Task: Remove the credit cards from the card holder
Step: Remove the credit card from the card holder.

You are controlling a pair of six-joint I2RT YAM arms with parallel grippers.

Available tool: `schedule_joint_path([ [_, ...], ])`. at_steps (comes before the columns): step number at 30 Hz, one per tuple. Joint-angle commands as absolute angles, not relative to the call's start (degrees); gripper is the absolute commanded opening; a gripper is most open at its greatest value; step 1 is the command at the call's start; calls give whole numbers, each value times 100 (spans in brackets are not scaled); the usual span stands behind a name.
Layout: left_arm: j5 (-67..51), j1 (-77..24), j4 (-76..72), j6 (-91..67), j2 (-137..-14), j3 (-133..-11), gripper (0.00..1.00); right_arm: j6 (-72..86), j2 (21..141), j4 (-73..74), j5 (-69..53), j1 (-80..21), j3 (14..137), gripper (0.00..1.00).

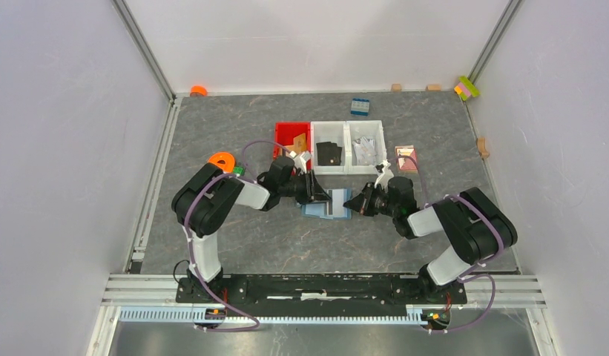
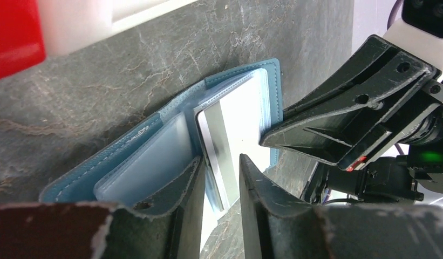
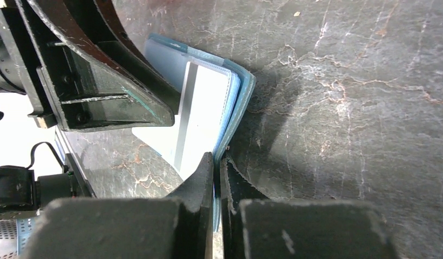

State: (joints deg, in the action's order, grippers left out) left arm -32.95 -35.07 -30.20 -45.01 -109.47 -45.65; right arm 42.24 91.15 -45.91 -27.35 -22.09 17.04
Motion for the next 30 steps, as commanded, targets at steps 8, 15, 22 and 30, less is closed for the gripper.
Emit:
schedule_joint_path([
  [8, -4296, -3669, -4650, -5413, -11221, -4464, 31, 4052, 9252, -4414, -2887, -2478, 1988, 1],
  [15, -4333, -3766, -4351, -5215, -11205, -4587, 29, 4078, 9247, -4599, -3027, -2566, 2005, 0],
  [22, -3891, -3878, -3094, -4470, -11003, -4838, 25, 4047, 9174, -4664, -3073, -2619, 2004, 0],
  [30, -3832, -4017, -2531, -4107, -10929, -5064, 4, 3987, 9173, -4595, -3083, -2689, 2057, 0],
])
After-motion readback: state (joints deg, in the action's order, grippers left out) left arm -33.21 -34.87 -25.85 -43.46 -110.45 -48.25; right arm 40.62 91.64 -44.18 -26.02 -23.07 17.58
